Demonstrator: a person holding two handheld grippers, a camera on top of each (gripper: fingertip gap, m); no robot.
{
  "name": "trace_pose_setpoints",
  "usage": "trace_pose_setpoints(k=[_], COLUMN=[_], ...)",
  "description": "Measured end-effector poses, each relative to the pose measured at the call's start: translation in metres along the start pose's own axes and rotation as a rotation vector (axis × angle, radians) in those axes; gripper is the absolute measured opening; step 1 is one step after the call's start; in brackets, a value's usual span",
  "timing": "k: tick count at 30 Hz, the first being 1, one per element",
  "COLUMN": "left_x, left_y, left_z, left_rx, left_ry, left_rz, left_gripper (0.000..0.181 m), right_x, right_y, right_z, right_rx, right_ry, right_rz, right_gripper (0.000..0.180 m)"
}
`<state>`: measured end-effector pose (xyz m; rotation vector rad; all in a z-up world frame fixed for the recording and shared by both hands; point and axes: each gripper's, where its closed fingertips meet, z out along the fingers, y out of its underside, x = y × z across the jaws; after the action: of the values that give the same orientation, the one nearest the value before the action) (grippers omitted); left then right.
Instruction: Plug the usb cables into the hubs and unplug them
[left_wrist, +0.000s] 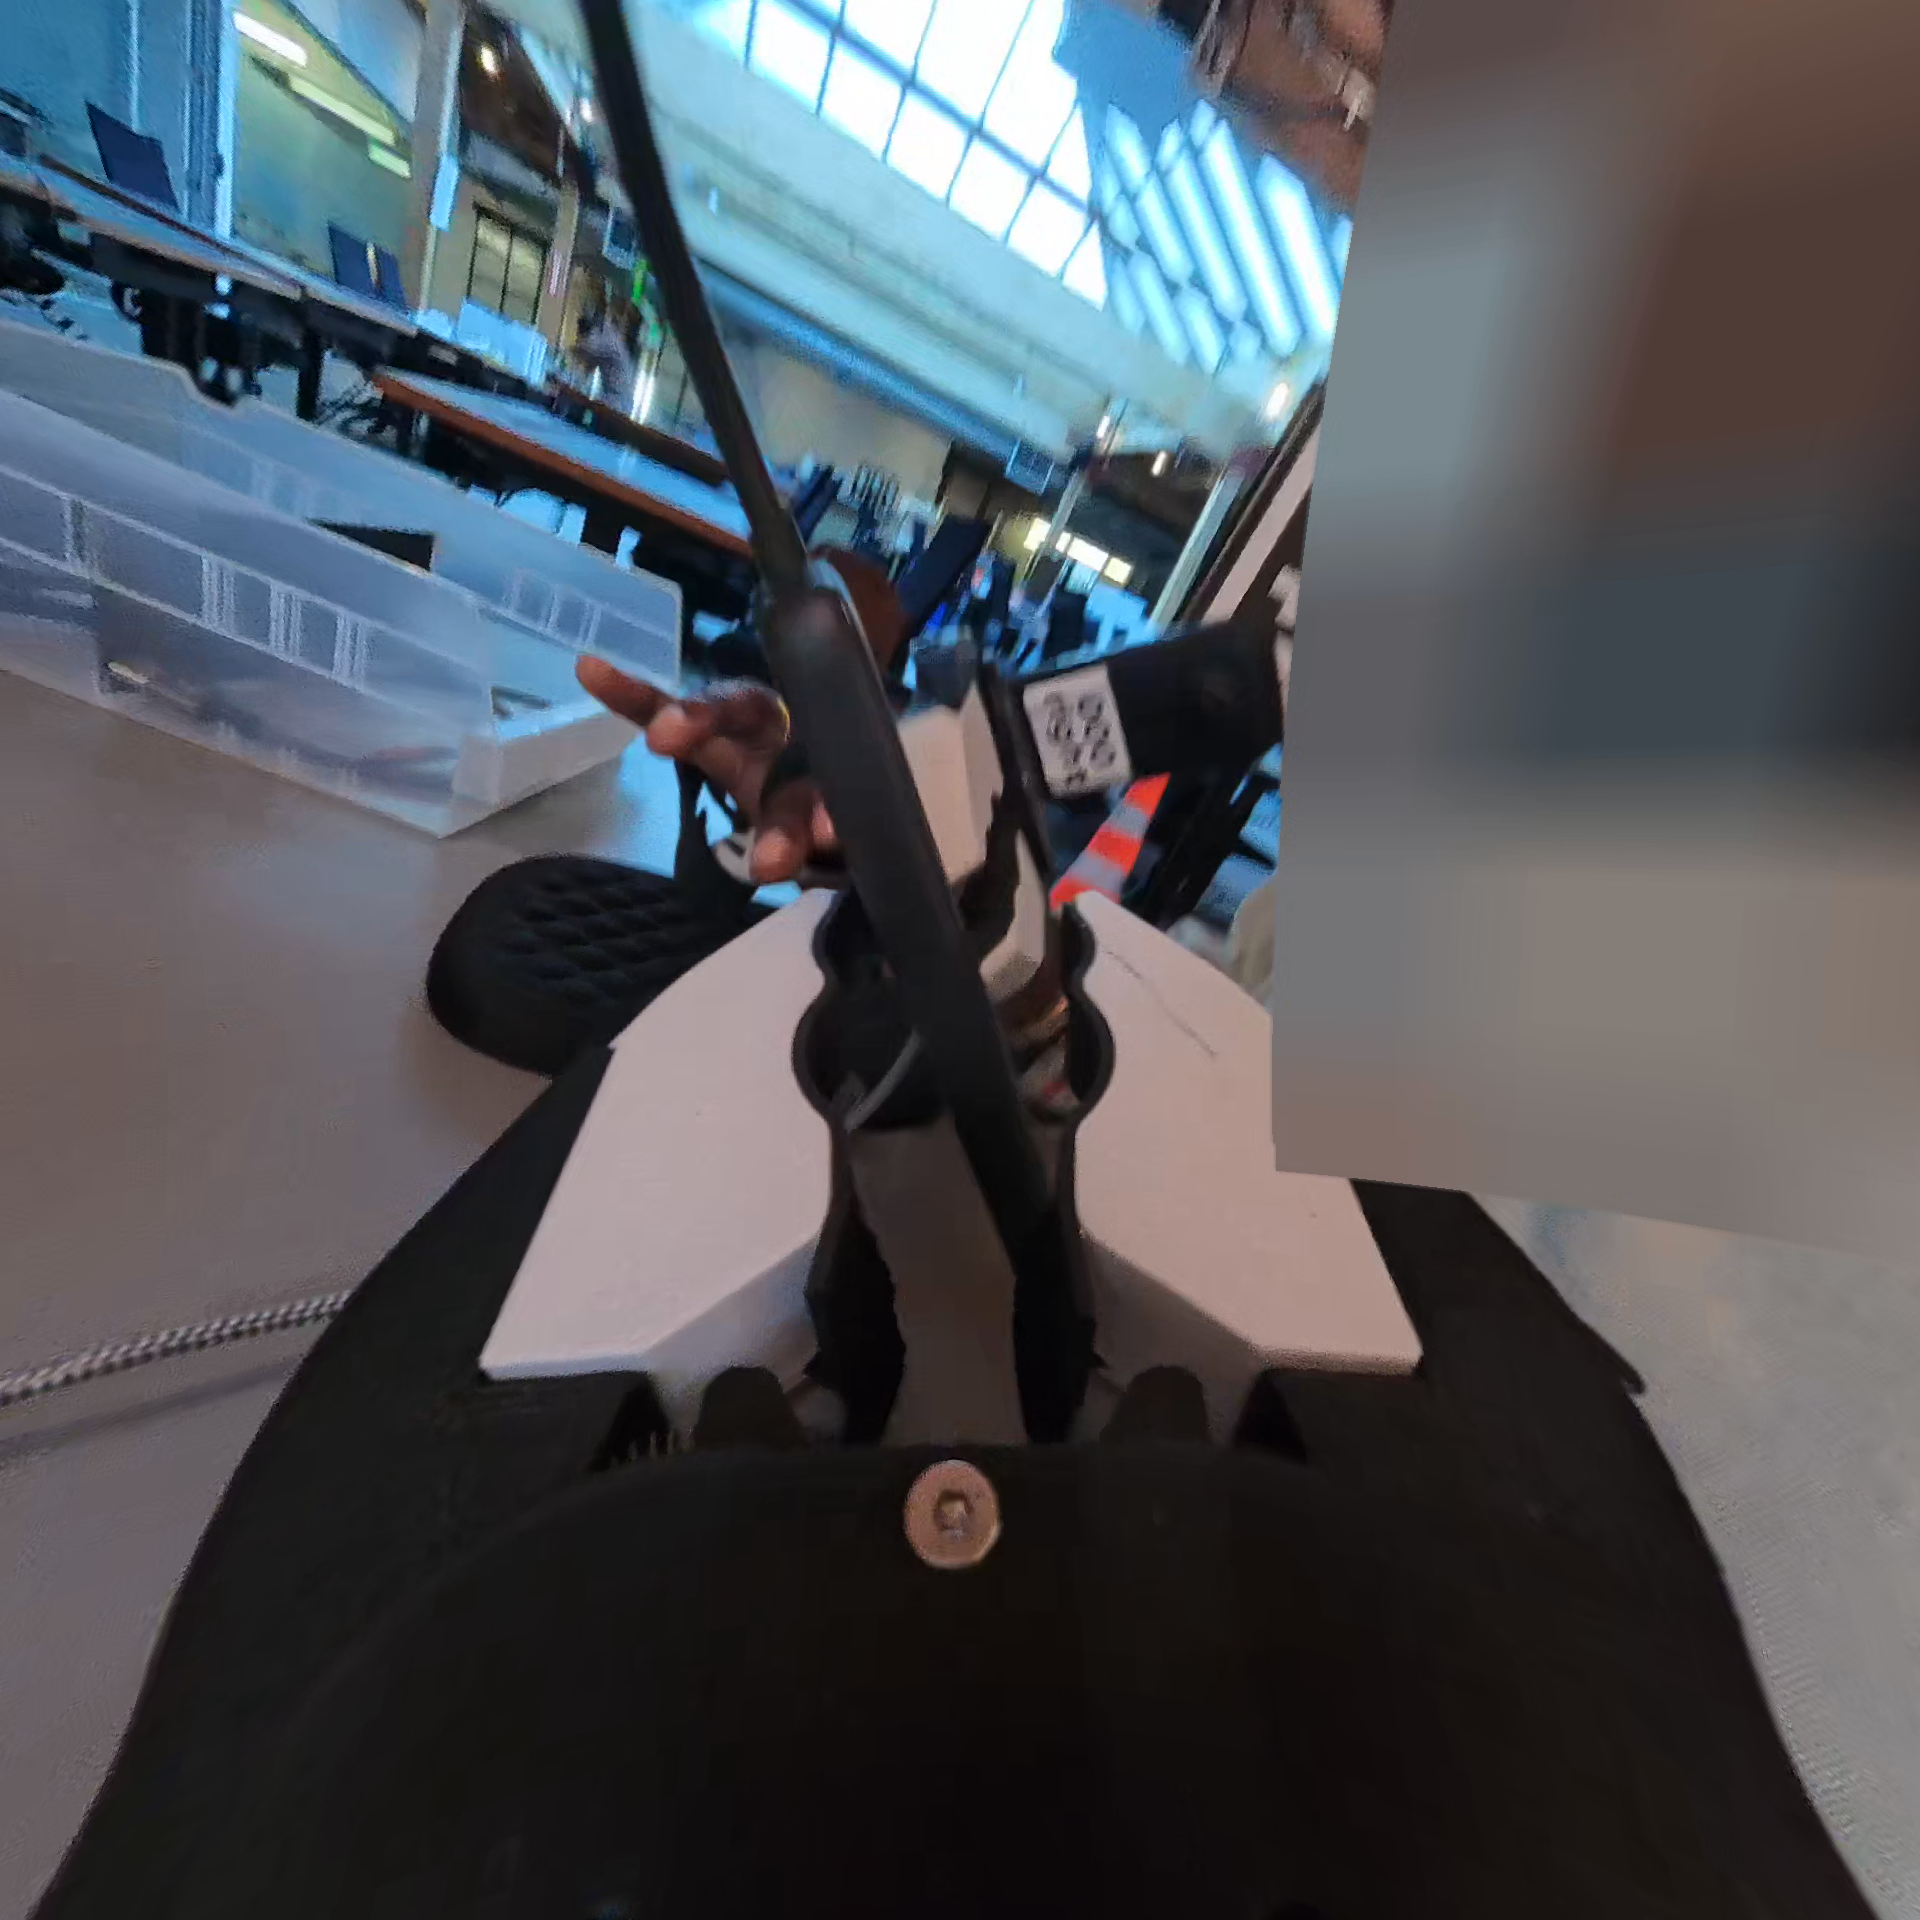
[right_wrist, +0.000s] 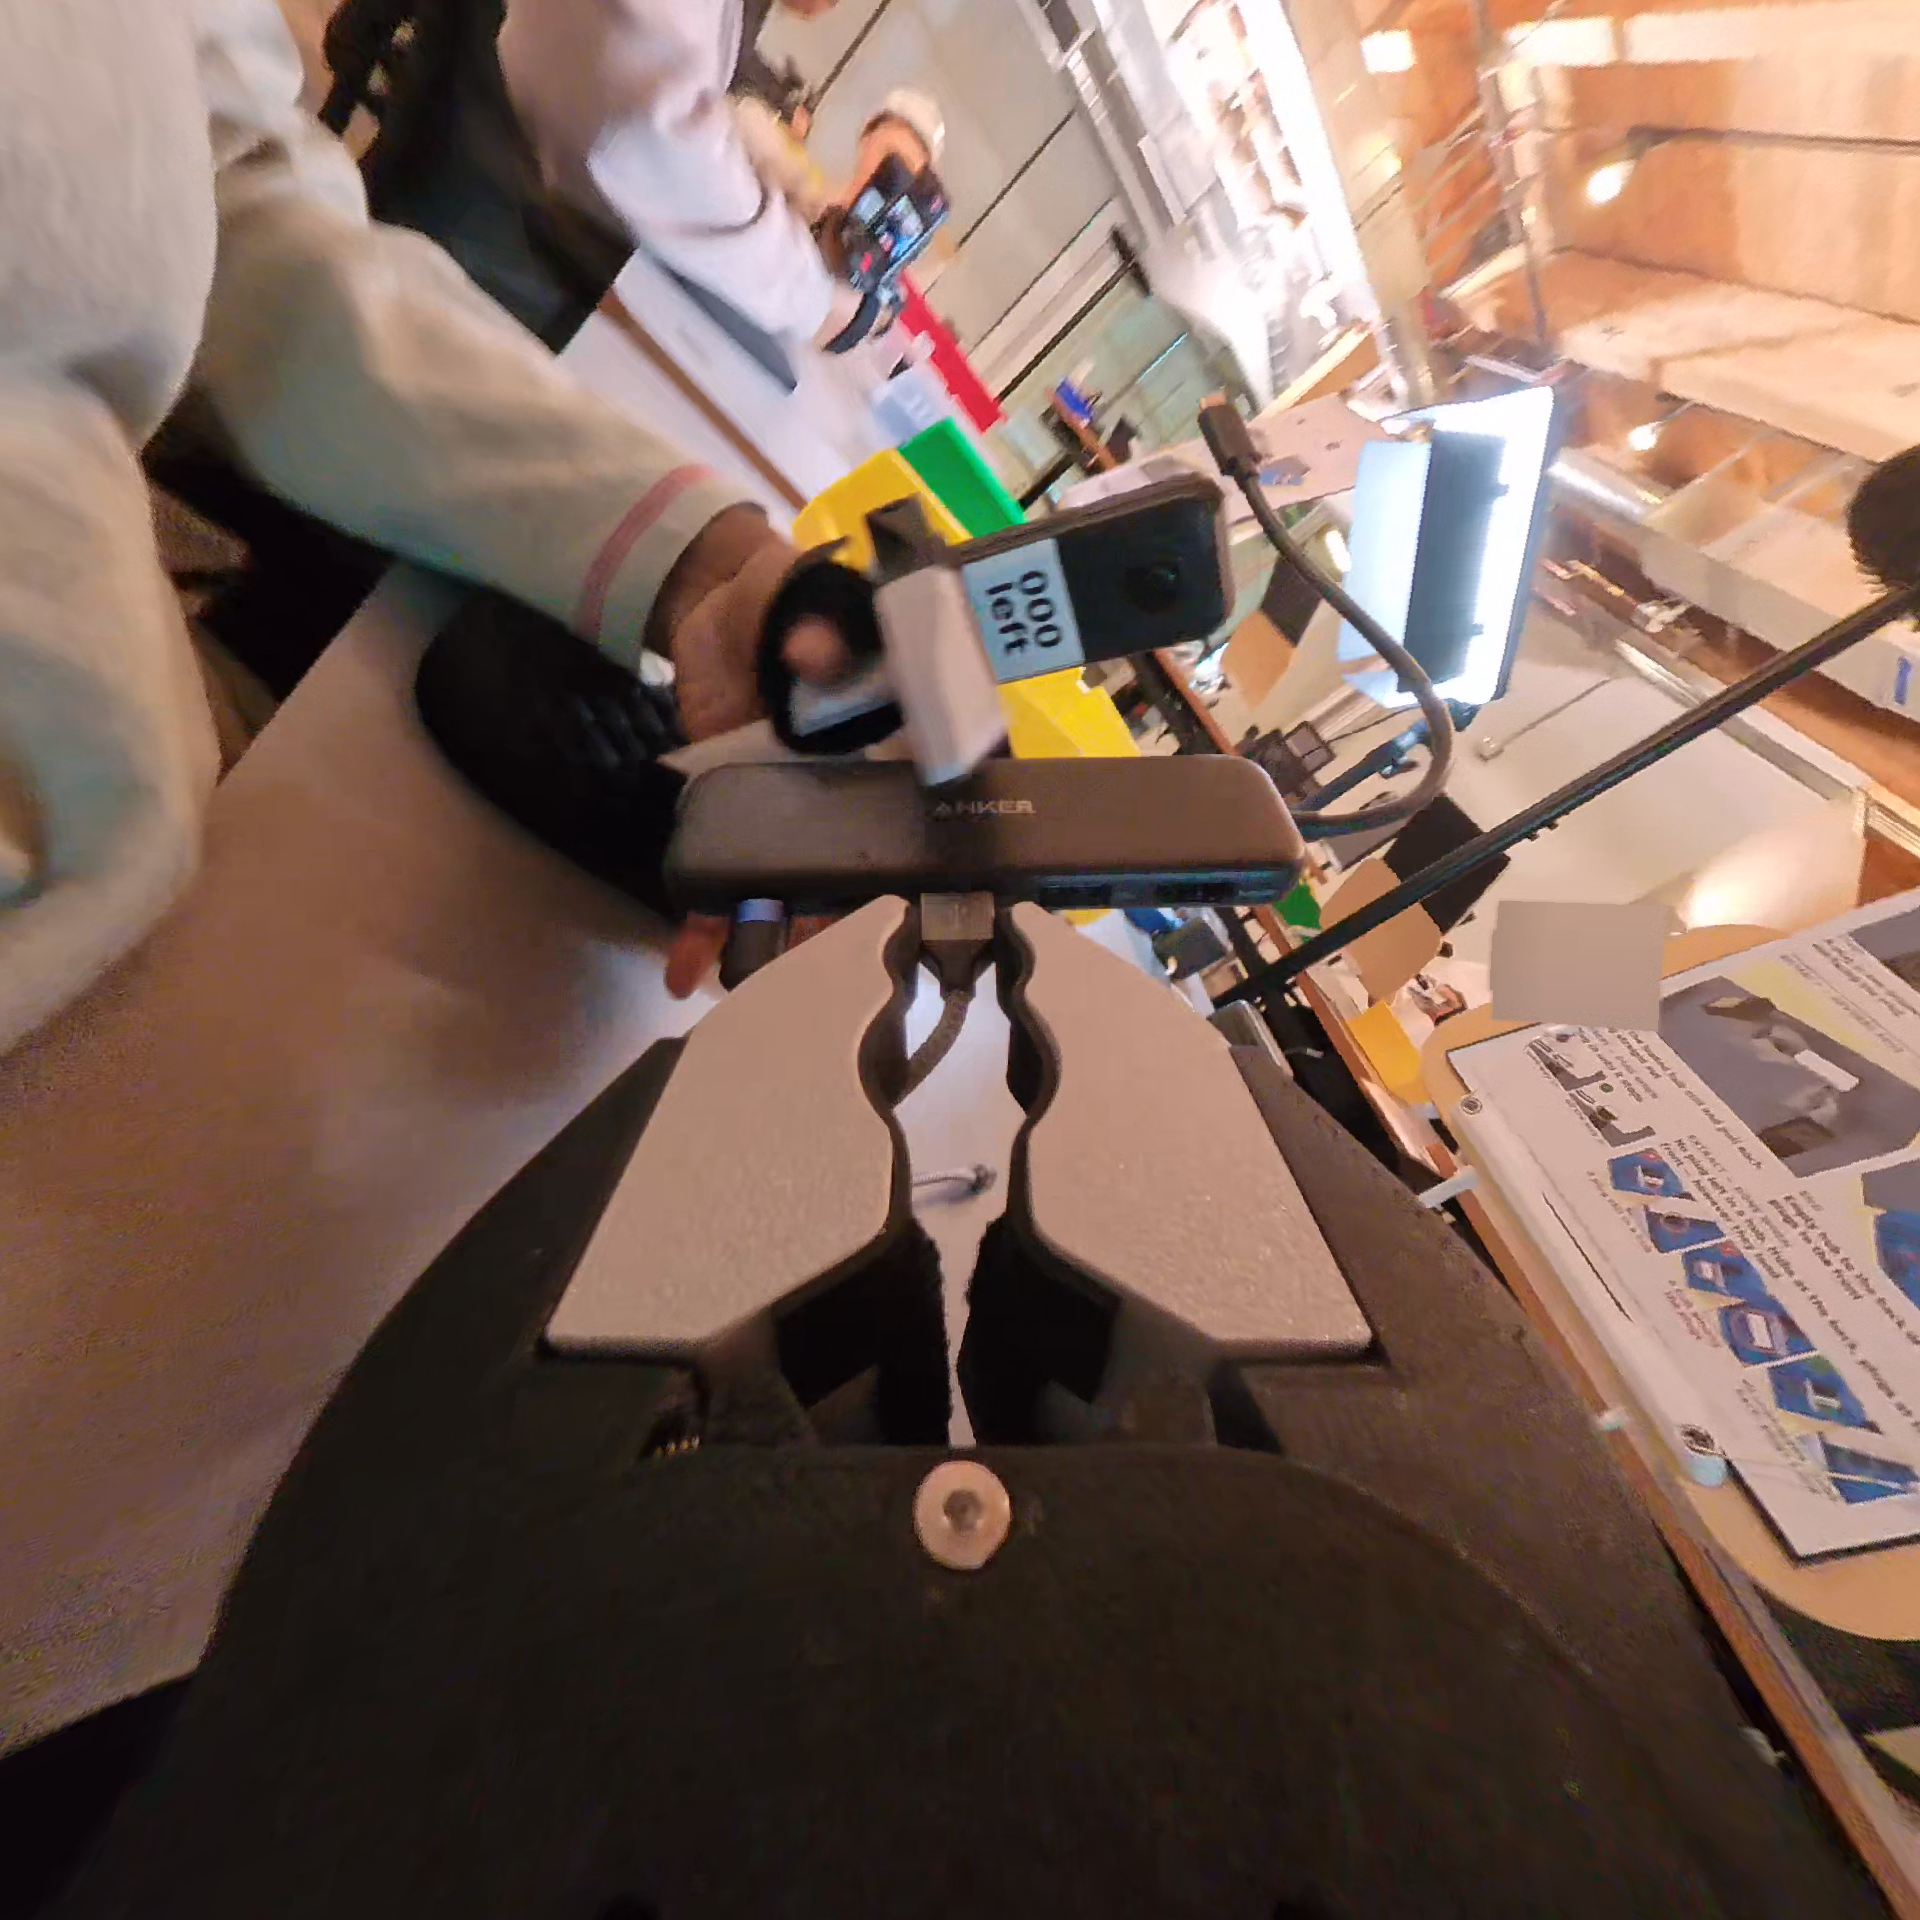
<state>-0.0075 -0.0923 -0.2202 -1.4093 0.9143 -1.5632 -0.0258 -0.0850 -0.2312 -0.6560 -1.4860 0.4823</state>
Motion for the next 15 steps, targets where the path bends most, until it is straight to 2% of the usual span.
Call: trace_pose_setpoints(k=[2, 5, 9, 15], left_x=[0.0, -0.004, -0.009, -0.007], left_y=[0.014, 0.011, 0.01, 0.017], left_z=[0.005, 0.005, 0.003, 0.003], left_rx=[-0.08, -0.064, -0.047, -0.079], left_ry=[-0.03, -0.058, -0.096, -0.083], left_rz=[0.064, 0.088, 0.065, 0.023], left_gripper=[0.039, 0.018, 0.014, 0.012], right_x=[0.004, 0.006, 0.007, 0.0], right_y=[-0.001, 0.0, 0.004, 0.006], right_z=[-0.002, -0.002, 0.0, -0.001], right_rx=[0.017, -0.009, -0.071, -0.119], right_ry=[0.031, 0.068, 0.107, 0.006], right_rz=[0.004, -0.053, -0.124, -0.178], right_gripper=[0.014, 0.014, 0.014, 0.014])
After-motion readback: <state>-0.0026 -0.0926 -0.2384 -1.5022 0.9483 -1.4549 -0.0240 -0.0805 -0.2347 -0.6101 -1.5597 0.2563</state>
